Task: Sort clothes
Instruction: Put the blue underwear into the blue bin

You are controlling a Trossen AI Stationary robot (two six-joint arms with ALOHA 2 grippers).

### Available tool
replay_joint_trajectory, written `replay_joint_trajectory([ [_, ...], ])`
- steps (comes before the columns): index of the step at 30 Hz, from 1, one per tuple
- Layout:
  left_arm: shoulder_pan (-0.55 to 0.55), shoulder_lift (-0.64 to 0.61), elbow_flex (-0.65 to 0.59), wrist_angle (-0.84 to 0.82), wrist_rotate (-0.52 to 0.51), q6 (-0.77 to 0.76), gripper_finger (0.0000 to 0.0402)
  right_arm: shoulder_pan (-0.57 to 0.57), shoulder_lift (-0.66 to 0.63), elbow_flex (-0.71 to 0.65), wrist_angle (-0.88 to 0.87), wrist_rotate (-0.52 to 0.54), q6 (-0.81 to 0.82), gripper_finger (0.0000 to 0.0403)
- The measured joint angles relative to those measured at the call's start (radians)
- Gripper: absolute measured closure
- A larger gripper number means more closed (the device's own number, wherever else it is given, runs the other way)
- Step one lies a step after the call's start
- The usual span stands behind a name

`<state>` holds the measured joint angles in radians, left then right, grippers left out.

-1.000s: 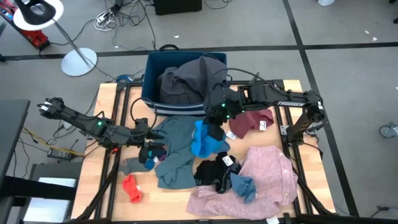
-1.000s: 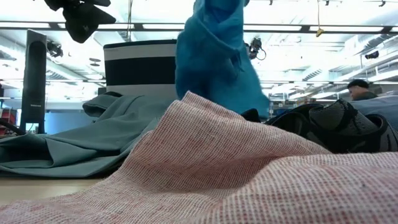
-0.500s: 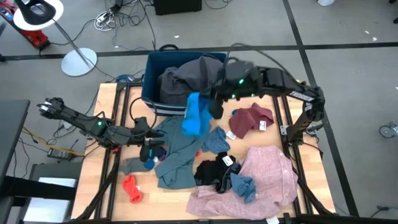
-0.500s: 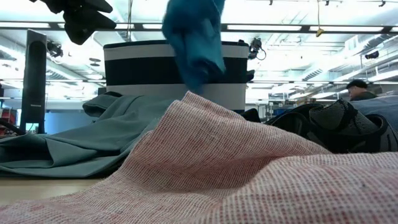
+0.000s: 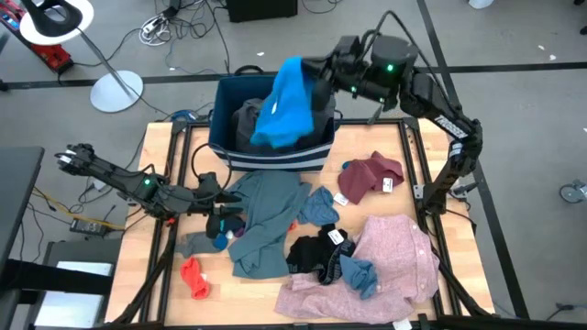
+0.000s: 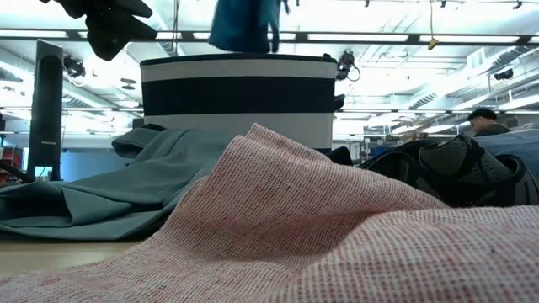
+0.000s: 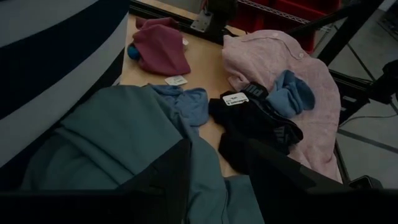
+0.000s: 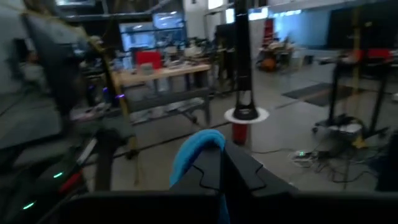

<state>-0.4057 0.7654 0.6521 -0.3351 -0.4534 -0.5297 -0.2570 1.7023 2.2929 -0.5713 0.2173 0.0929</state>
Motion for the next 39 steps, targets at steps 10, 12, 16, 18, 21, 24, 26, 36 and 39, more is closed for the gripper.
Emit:
replay_joint_trajectory([
  [10,0.0,0.0,0.0,-0.004,0.0,0.032,0.0238,-0.11,0.146,-0.001,-0.063,-0.118,0.045,0.0402],
  [12,0.0,0.0,0.0,-0.004,0.001,0.044,0.0238,-0.119,0.194,-0.001,-0.077,-0.147,0.045,0.0402],
  [16,0.0,0.0,0.0,0.0,0.001,0.048,0.0238,-0.138,0.293,-0.002,-0.104,-0.193,0.045,0.0401],
  [18,0.0,0.0,0.0,0.0,0.001,0.047,0.0238,-0.151,0.337,-0.002,-0.122,-0.214,0.046,0.0401],
  [21,0.0,0.0,0.0,0.0,0.001,0.048,0.0238,-0.171,0.403,-0.002,-0.167,-0.235,0.063,0.0401],
  [24,0.0,0.0,0.0,0.0,0.001,0.048,0.0238,-0.197,0.463,-0.002,-0.216,-0.28,0.109,0.0401],
  [26,0.0,0.0,0.0,0.0,0.001,0.047,0.0238,-0.213,0.494,-0.002,-0.246,-0.318,0.135,0.0401],
  [36,0.0,0.0,0.0,0.0,0.0,0.017,0.0238,-0.25,0.618,-0.002,-0.448,-0.411,0.177,0.0401],
  [39,0.0,0.0,0.0,0.0,0.0,-0.003,0.0238,-0.25,0.61,-0.002,-0.445,-0.4,0.176,0.0397],
])
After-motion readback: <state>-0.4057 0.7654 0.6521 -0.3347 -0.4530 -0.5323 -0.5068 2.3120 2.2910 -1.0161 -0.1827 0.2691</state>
